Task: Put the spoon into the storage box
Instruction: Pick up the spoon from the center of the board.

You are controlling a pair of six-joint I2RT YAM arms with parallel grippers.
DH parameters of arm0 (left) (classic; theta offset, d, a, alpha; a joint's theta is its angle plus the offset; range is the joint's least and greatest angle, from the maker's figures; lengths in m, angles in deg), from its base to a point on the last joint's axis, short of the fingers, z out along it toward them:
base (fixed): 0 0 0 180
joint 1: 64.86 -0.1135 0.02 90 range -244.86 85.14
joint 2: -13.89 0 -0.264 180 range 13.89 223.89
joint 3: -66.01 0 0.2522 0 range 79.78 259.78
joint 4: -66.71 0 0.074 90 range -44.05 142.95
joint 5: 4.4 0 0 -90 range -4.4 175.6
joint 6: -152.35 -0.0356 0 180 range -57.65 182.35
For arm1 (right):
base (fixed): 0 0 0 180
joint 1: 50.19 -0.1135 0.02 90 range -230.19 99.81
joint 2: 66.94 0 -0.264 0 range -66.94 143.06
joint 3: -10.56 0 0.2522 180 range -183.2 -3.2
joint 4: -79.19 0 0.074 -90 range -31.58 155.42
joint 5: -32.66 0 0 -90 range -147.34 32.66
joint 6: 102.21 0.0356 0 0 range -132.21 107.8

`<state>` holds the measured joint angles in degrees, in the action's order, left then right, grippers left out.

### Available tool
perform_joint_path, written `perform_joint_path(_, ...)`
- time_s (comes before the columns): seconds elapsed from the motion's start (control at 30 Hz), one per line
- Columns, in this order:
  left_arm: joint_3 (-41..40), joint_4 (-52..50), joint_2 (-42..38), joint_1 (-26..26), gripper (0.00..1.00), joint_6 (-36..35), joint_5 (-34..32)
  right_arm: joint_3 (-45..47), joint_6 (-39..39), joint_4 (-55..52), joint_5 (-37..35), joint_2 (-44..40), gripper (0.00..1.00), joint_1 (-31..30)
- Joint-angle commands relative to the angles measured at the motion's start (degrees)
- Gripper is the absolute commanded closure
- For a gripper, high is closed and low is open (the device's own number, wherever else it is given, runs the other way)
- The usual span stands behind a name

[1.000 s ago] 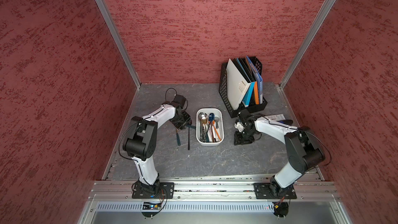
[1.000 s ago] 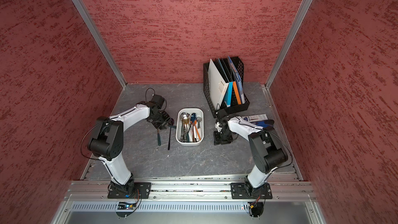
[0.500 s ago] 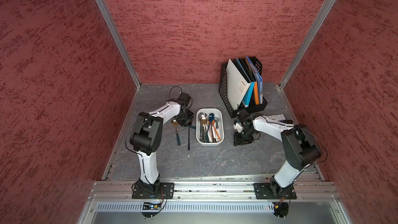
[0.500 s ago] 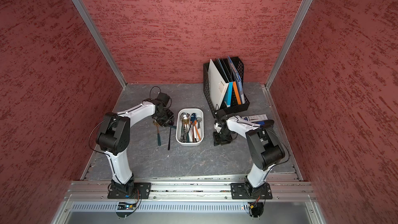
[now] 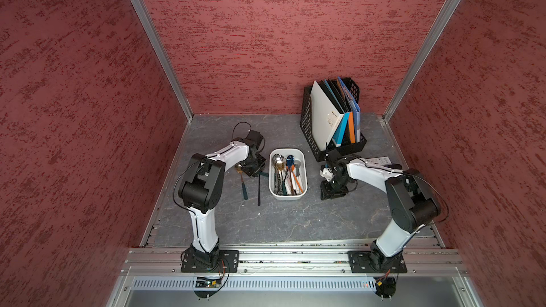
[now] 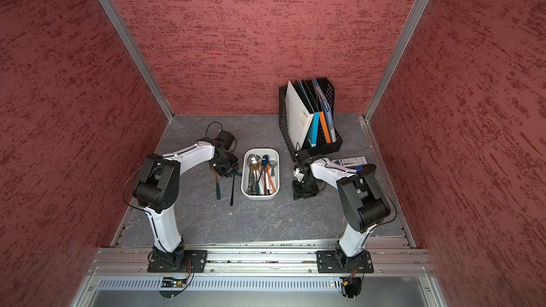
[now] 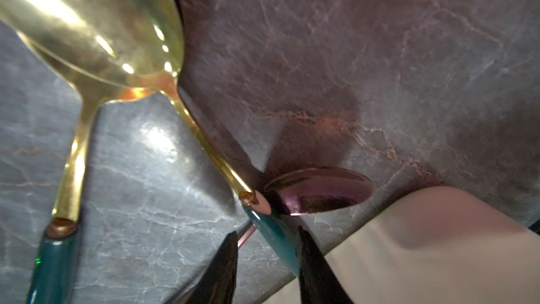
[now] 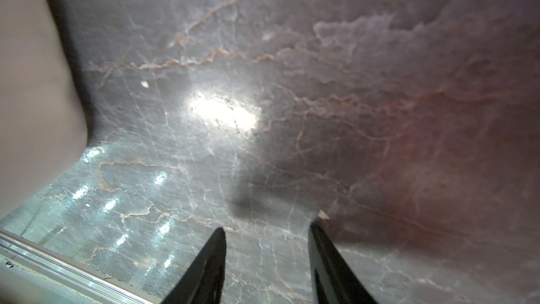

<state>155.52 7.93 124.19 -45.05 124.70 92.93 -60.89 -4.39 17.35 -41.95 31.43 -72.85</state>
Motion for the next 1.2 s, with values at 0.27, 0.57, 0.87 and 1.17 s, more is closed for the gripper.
perform_joint_path(0.27,-1.0,1.4,2.9,0.1,0.69,0.8,-1.7,-0.6,-1.2,2.9,-0.4,2.1,0.52,0.9)
perform_joint_path(0.57,-1.5,1.9,2.7,0.0,0.8,0.6,-1.4,-1.0,-1.1,2.1,-0.6,1.6,0.52,0.9)
perform_joint_path(0.87,-4.7,2.7,-3.2,0.0,0.84,-0.1,-2.3,-1.4,-0.5,1.0,-0.6,0.1,0.52,1.0)
perform_joint_path(1.17,-6.4,2.4,-10.3,-0.6,0.87,-4.3,-1.7,-1.4,1.4,-0.2,-0.6,-3.2,0.52,1.0)
